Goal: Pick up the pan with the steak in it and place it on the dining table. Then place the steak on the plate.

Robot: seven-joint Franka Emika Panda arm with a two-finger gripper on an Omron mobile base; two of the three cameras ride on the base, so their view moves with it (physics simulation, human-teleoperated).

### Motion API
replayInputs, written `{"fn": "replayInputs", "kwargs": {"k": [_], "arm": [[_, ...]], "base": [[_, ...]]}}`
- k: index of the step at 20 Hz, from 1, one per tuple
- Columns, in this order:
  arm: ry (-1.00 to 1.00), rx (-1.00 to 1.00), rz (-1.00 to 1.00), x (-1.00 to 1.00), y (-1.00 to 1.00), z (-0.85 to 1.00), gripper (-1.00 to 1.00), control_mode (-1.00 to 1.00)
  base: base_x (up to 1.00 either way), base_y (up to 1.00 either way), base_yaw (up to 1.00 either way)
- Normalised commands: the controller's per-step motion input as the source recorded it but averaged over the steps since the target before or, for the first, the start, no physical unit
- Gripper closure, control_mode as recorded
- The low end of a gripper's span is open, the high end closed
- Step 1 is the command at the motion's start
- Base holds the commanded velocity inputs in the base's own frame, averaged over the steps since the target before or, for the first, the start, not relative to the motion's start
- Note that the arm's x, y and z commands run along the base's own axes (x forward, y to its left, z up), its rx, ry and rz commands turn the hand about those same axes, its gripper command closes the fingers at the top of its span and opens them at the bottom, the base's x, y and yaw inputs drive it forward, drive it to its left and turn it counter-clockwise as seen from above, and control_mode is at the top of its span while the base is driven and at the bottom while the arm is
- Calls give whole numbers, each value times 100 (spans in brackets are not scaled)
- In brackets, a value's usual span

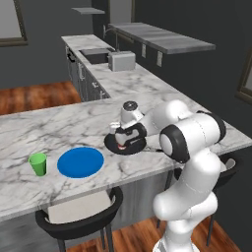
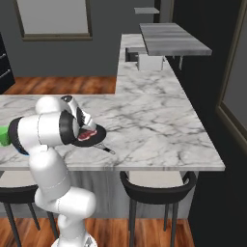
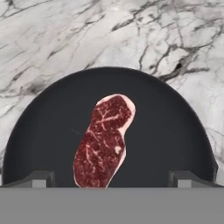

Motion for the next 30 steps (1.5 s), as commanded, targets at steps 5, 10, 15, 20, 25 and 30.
{"fn": "replayInputs", "kwargs": {"k": [5,10,15,20,25,30], "arm": [[0,0,0,3,0,-1,-100,-100],[0,0,0,18,0,-13,-100,-100],[1,0,0,34,0,-17,-100,-100],[0,0,0,21,2,-18,-100,-100],[0,0,-1,11,1,-21,-100,-100],[0,0,-1,4,0,-22,-100,-100]], "base": [[0,0,0],[0,0,0],[0,0,0],[0,0,0],[0,0,0],[0,0,0]]}}
